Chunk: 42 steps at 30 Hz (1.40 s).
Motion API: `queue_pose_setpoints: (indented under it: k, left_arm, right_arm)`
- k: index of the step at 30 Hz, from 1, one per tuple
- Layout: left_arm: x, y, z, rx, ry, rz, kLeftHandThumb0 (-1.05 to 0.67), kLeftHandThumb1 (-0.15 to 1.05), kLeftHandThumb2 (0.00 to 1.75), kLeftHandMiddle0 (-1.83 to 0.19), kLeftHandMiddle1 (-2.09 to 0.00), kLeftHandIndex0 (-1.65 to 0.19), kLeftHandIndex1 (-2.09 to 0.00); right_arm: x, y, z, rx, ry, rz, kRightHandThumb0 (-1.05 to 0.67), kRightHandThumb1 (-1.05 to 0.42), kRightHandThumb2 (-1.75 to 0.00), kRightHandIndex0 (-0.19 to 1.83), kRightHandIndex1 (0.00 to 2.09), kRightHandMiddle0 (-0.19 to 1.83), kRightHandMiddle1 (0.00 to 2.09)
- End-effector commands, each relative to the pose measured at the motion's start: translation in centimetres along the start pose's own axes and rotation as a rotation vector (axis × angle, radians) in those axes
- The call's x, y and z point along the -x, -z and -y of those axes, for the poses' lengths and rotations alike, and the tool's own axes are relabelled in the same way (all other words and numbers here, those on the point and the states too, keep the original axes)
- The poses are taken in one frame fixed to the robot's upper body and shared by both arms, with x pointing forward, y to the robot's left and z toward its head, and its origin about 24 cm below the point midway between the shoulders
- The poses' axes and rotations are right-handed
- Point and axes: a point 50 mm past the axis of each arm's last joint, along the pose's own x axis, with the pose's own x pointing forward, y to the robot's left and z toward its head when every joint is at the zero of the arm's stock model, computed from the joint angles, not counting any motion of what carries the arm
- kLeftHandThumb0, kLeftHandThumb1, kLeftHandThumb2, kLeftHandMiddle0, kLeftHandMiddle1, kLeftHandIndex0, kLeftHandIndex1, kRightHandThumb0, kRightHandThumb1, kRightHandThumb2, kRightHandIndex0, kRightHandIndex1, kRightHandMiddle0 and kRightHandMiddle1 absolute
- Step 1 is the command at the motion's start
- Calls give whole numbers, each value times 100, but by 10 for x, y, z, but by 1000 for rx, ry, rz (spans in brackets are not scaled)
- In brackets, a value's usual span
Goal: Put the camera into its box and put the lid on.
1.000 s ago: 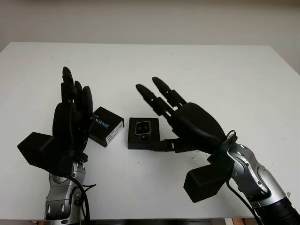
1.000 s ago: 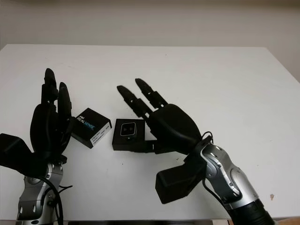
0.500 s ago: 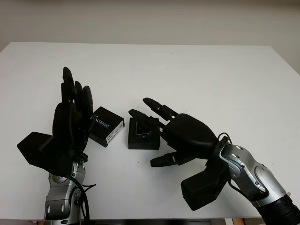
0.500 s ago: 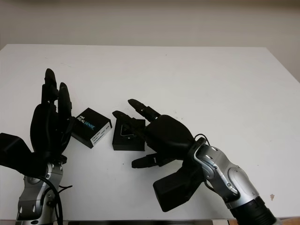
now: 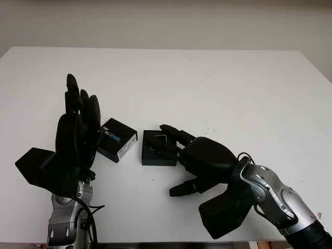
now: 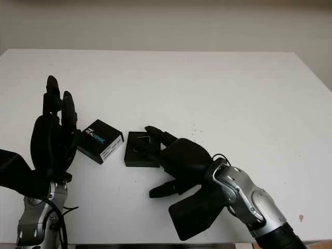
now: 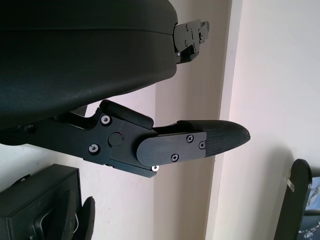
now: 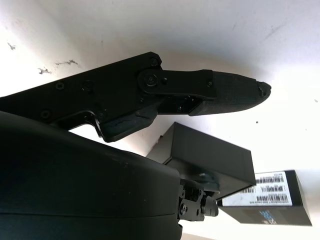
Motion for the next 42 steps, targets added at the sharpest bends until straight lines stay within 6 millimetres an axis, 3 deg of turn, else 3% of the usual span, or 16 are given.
queue_pose_setpoints:
  k: [1, 14, 26, 28, 36, 39, 42]
  left_arm:
    - [0, -6, -1, -11, 5, 21, -70, 105, 50, 19, 0, 19, 0]
    - [0, -8, -3, -8, 4, 22, -69, 105, 50, 19, 0, 19, 0]
    - [0, -9, -5, -13, 5, 17, -69, 105, 50, 19, 0, 19, 0]
    - [-1, -9, -6, -20, 8, 17, -69, 105, 50, 19, 0, 19, 0]
    - [-9, -22, -18, -67, 42, 47, -67, 105, 45, 15, -3, 15, -3]
    - [-14, -31, -22, -120, 20, 84, -62, 105, 35, 0, -10, 5, -8]
    - [-19, -35, -24, -288, -22, 108, -56, 105, 26, -23, -17, -7, -14]
  right_arm:
    - [3, 0, -7, 3, -48, -18, -89, -105, -46, -14, 5, -7, 5]
    - [6, 6, -12, 23, -67, -83, -90, -105, -47, -19, 4, -11, 5]
    - [3, 15, 1, 94, 96, -165, -88, -105, -52, -15, 4, -7, 7]
    - [2, 15, 6, 17, 162, -148, -86, -105, -54, -16, 4, -8, 6]
    - [8, 16, 49, -635, 562, 26, -72, -105, -48, -7, 8, -2, 9]
    - [11, 21, 68, -712, 648, 19, -70, -105, -50, 0, 11, 5, 12]
    - [12, 29, 81, -747, 722, 0, -70, -105, -49, 7, 14, 12, 17]
